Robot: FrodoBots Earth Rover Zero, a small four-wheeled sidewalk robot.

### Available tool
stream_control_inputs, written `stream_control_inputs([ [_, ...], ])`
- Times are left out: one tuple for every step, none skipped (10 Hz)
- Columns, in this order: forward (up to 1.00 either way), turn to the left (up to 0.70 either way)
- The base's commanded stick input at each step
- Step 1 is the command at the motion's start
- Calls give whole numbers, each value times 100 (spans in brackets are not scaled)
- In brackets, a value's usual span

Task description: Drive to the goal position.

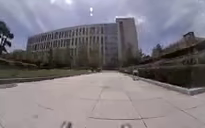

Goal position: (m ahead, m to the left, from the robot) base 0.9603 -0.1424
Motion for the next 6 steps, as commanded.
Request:
stream_control_inputs([
  [70, 0],
  [70, 0],
  [70, 0],
  [70, 0],
  [70, 0],
  [70, 0],
])
